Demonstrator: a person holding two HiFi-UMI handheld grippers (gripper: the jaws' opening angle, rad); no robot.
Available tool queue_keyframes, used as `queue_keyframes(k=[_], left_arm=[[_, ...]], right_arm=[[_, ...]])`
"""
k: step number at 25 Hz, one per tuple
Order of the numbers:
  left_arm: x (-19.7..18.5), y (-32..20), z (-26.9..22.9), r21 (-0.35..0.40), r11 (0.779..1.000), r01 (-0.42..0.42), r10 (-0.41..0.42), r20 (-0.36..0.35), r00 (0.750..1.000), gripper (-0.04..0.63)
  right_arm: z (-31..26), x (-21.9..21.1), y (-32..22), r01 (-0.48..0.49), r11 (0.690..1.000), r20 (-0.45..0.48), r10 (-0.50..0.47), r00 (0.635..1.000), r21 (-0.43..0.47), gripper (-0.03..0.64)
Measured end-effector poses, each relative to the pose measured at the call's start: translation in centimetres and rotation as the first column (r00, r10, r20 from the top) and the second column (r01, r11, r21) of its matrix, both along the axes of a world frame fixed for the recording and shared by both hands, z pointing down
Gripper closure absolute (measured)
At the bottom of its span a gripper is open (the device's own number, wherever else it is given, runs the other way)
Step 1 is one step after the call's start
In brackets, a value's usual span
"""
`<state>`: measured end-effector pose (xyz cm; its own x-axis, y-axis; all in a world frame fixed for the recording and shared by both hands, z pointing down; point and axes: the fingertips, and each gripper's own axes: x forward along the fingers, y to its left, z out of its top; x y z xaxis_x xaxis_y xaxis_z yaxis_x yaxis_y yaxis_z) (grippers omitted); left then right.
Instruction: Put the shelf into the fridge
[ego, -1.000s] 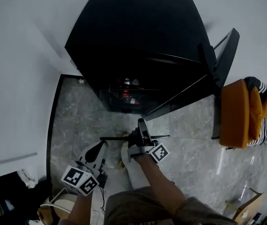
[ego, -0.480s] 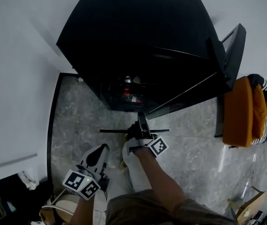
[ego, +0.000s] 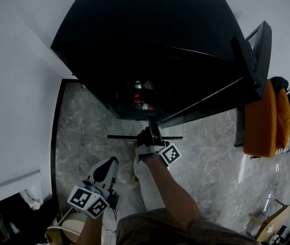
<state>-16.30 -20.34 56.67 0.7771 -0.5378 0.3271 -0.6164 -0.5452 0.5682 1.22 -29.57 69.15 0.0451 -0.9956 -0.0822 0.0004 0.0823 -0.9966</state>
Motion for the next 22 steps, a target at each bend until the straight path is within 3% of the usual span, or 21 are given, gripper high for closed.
queue_keyframes(k=[22], left_arm=[[0.6,-1.8,1.9,-0.01,1.0,-0.018,0.018,0.003,1.0,0.595]], right_arm=[[1.6,1.4,-4.5,-0.023,1.0,0.007,0.024,1.0,-0.007,0.591]])
